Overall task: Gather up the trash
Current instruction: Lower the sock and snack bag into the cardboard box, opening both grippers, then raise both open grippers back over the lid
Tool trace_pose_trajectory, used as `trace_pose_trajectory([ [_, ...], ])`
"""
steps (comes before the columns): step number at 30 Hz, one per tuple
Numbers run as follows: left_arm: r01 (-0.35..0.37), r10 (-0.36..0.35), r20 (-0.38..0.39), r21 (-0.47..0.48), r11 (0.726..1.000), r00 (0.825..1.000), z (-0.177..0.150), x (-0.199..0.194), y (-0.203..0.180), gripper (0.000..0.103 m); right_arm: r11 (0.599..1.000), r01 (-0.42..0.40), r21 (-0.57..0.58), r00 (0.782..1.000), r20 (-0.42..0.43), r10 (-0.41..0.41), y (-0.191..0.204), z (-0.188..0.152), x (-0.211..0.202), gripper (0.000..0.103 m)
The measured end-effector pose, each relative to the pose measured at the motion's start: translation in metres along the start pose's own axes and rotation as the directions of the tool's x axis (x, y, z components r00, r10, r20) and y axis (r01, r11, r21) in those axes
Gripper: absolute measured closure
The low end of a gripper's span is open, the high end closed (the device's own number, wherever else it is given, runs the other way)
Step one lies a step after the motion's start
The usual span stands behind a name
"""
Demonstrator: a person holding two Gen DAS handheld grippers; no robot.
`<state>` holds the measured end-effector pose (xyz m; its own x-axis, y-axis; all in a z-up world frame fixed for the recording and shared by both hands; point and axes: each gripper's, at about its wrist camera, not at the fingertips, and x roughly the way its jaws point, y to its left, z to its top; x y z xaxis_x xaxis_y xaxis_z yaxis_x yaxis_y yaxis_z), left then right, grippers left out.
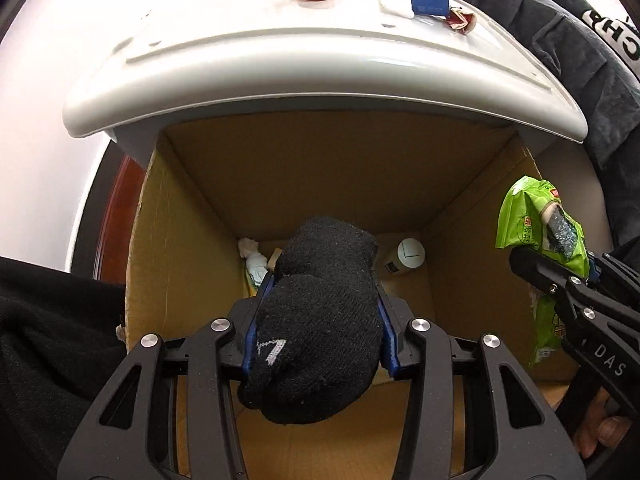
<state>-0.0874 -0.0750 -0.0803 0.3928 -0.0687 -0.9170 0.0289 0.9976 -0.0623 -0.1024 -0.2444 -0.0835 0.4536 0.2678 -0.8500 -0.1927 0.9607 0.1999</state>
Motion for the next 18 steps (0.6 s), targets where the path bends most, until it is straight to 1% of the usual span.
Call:
trace_pose_trajectory([
  [6,-0.013,0.013,0.005,0.018,1.0,1.0,0.001,-0.001,-0.005,0.058,1.0,-0.005,-0.006,1.0,0.005,0.005,0.002,0.002,-0.001,0.063],
  [7,-0.012,0.012,0.007,0.019,1.0,1.0,0.001,-0.002,-0.007,0.056,1.0,-0.005,-0.004,1.0,0.004,0.005,0.001,0.002,-0.001,0.06],
  [8,-0.014,0.014,0.009,0.016,1.0,1.0,0.002,-0.002,-0.006,0.053,1.0,-0.005,0.0,1.0,-0.001,0.005,0.0,0.002,-0.001,0.052],
  [9,-0.024,0.023,0.009,0.013,1.0,1.0,0.003,-0.002,-0.006,0.039,1.0,0.001,0.004,1.0,-0.006,-0.001,-0.001,0.002,-0.001,0.045],
  [10,-0.052,0.052,0.015,0.008,0.999,0.999,0.002,-0.003,-0.006,0.023,1.0,0.012,0.01,1.0,-0.001,-0.011,-0.001,0.003,-0.001,0.037],
  [11,-0.067,0.067,0.022,0.005,0.998,0.998,0.001,-0.006,-0.004,0.02,1.0,0.018,0.015,1.0,0.012,-0.019,-0.002,0.003,-0.004,0.037],
  [13,-0.068,0.068,0.031,0.0,0.998,0.997,0.001,-0.008,-0.002,0.019,0.999,0.01,0.033,1.0,0.024,-0.011,-0.005,0.004,-0.007,0.037],
  [15,-0.063,0.063,0.014,-0.003,0.998,0.998,0.0,-0.006,-0.002,0.019,0.998,0.01,0.054,0.999,0.035,-0.012,-0.009,0.005,-0.01,0.037],
  [18,-0.064,0.064,0.009,-0.004,0.998,0.998,0.0,-0.005,-0.002,0.019,0.996,0.005,0.087,0.999,0.04,-0.008,-0.015,0.005,-0.012,0.037],
])
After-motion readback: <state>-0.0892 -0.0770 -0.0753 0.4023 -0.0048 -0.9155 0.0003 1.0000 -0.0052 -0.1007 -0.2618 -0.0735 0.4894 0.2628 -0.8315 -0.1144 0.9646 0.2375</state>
